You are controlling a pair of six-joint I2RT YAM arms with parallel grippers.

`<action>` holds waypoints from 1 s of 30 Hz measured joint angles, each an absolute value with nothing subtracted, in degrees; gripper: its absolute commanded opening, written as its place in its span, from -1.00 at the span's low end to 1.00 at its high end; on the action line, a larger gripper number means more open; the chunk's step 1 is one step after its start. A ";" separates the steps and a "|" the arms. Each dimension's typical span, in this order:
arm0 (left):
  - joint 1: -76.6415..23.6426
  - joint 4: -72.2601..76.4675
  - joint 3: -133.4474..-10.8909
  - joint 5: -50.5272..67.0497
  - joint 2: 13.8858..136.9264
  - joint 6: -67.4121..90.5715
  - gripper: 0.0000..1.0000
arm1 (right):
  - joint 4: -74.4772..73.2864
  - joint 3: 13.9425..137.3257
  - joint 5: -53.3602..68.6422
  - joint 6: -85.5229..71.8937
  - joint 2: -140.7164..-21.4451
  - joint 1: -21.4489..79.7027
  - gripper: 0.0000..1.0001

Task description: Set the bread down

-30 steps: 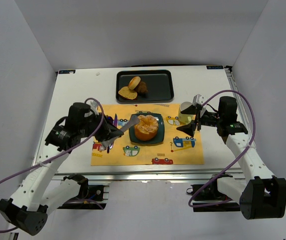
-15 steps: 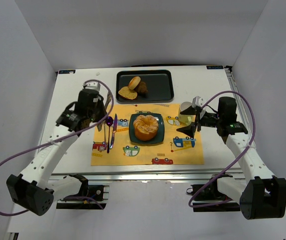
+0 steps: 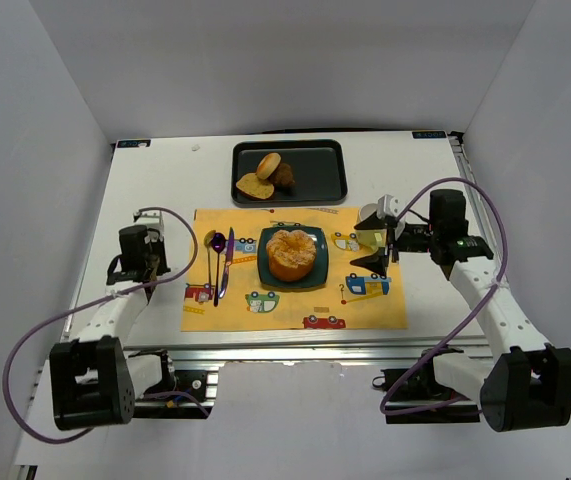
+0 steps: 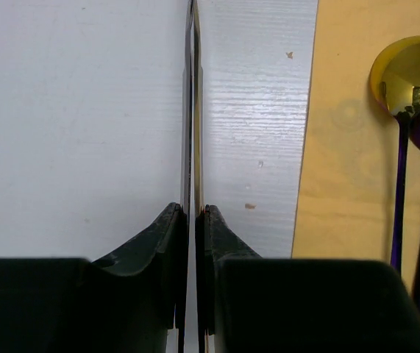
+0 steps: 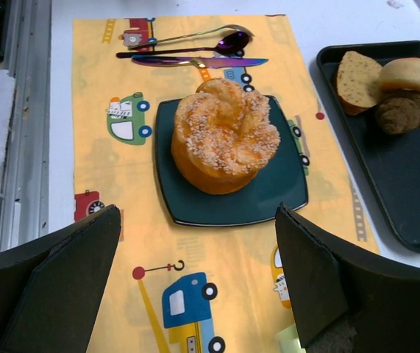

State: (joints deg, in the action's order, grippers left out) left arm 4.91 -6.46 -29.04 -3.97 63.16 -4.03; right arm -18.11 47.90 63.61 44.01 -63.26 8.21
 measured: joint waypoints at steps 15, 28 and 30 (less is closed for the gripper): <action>12.12 5.08 -28.47 7.05 74.11 -3.11 0.01 | -24.67 52.31 60.05 46.09 -67.96 11.81 0.79; 14.39 -0.67 -29.10 10.11 73.47 -2.11 0.58 | -25.91 54.00 54.98 40.10 -68.88 11.81 0.79; 14.48 -2.35 -29.95 10.04 71.29 -0.82 0.58 | -24.58 54.54 51.24 35.09 -68.97 11.88 0.79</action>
State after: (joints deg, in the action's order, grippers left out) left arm 14.48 -2.35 -29.95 10.04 71.29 -0.82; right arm -24.58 54.54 51.24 35.09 -68.97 11.88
